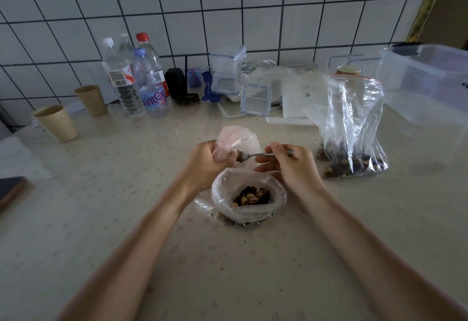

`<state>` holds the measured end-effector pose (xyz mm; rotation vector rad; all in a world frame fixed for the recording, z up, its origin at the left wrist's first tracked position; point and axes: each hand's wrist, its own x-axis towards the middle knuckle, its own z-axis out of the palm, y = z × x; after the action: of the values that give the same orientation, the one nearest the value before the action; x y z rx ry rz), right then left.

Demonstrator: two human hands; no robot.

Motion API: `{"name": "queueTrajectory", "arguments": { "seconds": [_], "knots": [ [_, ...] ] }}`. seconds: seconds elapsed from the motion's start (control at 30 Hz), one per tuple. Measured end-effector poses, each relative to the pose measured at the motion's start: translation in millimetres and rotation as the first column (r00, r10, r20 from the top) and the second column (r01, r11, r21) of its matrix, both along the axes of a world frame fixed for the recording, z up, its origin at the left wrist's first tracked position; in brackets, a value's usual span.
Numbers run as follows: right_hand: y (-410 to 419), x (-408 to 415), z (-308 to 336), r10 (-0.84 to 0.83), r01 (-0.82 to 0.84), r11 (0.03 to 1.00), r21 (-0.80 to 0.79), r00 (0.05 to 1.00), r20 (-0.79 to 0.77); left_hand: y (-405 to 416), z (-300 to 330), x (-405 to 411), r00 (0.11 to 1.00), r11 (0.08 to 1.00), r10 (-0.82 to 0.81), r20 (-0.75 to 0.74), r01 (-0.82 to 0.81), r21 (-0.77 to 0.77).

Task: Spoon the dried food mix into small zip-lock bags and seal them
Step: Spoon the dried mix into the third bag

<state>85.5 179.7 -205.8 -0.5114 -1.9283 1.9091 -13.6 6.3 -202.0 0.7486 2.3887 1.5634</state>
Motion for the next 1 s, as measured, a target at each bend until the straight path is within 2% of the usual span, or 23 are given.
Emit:
{"name": "queueTrajectory", "arguments": {
  "seconds": [0.17, 0.3, 0.37, 0.6, 0.73, 0.83, 0.9, 1.0],
  "knots": [
    [2.2, 2.1, 5.2, -0.038, 0.043, 0.955, -0.293, 0.999, 0.023, -4.2, 3.3, -0.8, 0.996, 0.998, 0.066, 0.061, -0.065, -0.016],
    [5.0, 4.0, 6.8, -0.044, 0.047, 0.928, -0.37, 0.999, 0.018, -8.8, 3.6, -2.7, 0.985, 0.989, 0.142, 0.099, -0.138, -0.046],
    [5.6, 5.0, 7.3, -0.059, 0.058, 0.939, -0.338, 0.998, 0.006, -9.2, 3.5, -2.8, 0.984, 0.989, 0.146, 0.105, -0.143, -0.038],
    [2.8, 7.7, 8.0, -0.108, 0.108, 0.994, 0.0, 0.992, -0.067, -5.4, -0.2, -5.9, 0.983, 0.983, 0.177, 0.044, -0.174, -0.065],
    [3.4, 8.2, 8.7, -0.108, 0.101, 0.99, -0.1, 0.992, -0.068, -4.6, -2.5, -10.0, 0.981, 0.978, 0.195, 0.004, -0.194, -0.079],
    [5.0, 8.5, 9.3, -0.111, 0.096, 0.972, -0.215, 0.992, -0.056, -3.9, -6.5, -12.2, 0.976, 0.972, 0.19, -0.107, -0.203, -0.121],
    [5.3, 7.8, 7.6, -0.129, 0.119, 0.981, -0.153, 0.99, -0.059, -3.1, -9.1, -13.3, 0.967, 0.965, 0.195, -0.163, -0.219, -0.142],
    [4.0, 6.4, 4.2, -0.144, 0.148, 0.988, 0.052, 0.987, -0.07, -1.7, -10.9, -14.4, 0.963, 0.961, 0.19, -0.191, -0.222, -0.166]
  ]
}}
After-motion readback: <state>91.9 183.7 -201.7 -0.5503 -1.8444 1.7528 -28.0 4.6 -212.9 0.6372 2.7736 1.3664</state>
